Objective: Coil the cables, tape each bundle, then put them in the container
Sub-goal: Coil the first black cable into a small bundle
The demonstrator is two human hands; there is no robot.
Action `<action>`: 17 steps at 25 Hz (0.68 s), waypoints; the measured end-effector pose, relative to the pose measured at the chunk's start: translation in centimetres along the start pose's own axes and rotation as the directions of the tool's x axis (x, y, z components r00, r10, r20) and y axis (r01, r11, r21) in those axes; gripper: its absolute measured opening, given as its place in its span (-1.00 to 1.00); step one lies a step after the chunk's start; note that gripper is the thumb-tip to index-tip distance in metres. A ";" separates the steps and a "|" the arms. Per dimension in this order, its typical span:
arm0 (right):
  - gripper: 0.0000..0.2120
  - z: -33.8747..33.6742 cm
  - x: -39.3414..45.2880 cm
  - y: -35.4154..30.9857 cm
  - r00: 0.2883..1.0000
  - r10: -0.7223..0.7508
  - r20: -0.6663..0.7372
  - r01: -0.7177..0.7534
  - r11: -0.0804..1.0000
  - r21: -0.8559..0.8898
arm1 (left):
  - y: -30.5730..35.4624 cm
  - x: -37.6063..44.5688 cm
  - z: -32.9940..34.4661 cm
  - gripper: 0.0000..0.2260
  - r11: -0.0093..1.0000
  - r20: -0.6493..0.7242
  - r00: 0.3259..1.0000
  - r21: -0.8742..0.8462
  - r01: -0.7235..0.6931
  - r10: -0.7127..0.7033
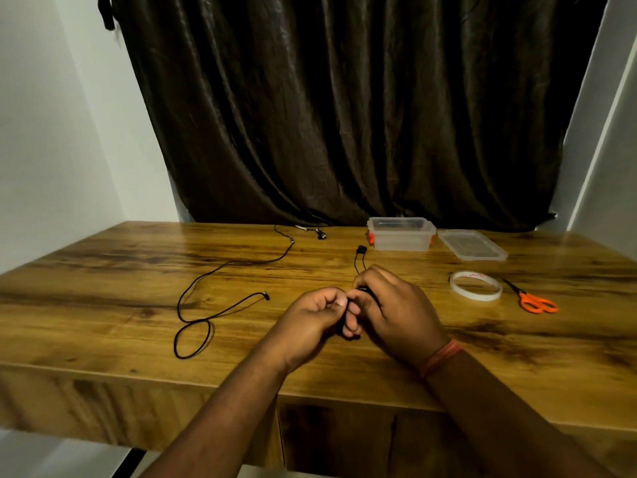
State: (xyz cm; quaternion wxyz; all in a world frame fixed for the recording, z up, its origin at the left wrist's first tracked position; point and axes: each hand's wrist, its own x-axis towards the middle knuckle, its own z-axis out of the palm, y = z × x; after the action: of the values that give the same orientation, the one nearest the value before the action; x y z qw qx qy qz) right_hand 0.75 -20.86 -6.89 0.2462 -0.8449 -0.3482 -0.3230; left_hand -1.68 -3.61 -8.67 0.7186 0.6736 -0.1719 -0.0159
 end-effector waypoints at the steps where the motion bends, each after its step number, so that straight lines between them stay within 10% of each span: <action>1: -0.84 0.1 0.1 0.1 0.999 0.042 -0.004 -0.042 0.999 0.011 | 0.1 -0.1 0.0 -0.78 1.000 0.025 1.000 -0.017 -0.001 0.002; 11: -0.85 1.6 -0.1 0.2 0.961 -0.013 0.277 0.032 0.998 -0.063 | 1.6 -0.6 -0.8 -0.85 0.889 -0.046 0.994 -0.443 -0.113 0.103; 17: -0.75 1.7 -0.3 -0.6 0.935 -0.176 0.306 0.230 0.962 -0.147 | 1.3 0.1 -0.7 -0.83 0.927 -0.247 0.962 -0.320 -0.197 0.119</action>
State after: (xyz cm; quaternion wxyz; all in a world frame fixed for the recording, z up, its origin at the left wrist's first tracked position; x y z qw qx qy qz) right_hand 0.77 -19.48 -8.16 0.0801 -0.8612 -0.4356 -0.2494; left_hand -1.71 -2.81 -7.42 0.8382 0.5200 -0.1386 0.0887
